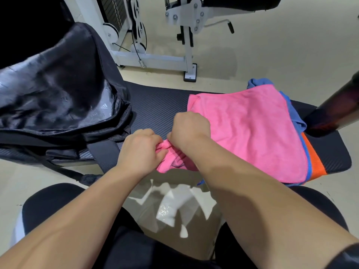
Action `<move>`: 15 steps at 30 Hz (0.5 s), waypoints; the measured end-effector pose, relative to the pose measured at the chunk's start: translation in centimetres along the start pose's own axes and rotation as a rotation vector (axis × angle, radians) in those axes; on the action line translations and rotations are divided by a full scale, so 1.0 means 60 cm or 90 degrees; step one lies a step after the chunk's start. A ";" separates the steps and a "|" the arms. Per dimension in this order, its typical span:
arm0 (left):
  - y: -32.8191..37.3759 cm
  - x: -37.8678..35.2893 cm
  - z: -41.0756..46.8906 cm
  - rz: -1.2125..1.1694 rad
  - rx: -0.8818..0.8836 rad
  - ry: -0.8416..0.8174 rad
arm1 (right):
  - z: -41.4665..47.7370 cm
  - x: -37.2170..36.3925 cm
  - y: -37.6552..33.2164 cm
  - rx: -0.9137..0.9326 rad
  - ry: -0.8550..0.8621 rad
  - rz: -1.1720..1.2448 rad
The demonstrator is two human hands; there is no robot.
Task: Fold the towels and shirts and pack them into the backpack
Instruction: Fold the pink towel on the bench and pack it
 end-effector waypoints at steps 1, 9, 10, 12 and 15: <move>0.000 0.001 -0.002 -0.012 0.006 0.009 | 0.002 -0.002 -0.001 0.000 0.003 0.005; 0.008 0.014 -0.014 -0.049 -0.053 0.130 | 0.000 0.005 0.021 0.011 0.178 0.499; 0.011 0.011 -0.015 -0.025 -0.044 0.101 | 0.004 0.011 0.022 0.004 0.175 0.585; 0.013 0.010 -0.016 0.006 -0.035 0.059 | 0.011 0.025 0.022 -0.009 0.176 0.693; 0.002 0.030 -0.011 -0.024 -0.006 0.065 | 0.027 0.036 0.015 -0.024 0.126 0.812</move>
Point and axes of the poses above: each hand's wrist, its own z-axis towards the middle knuckle, its own x-axis out of the back of the hand, y = z × x, the point moved 2 cm from there along z, towards the middle knuckle, and after that the axes turned 14 degrees about -y, right-handed, at the moved point
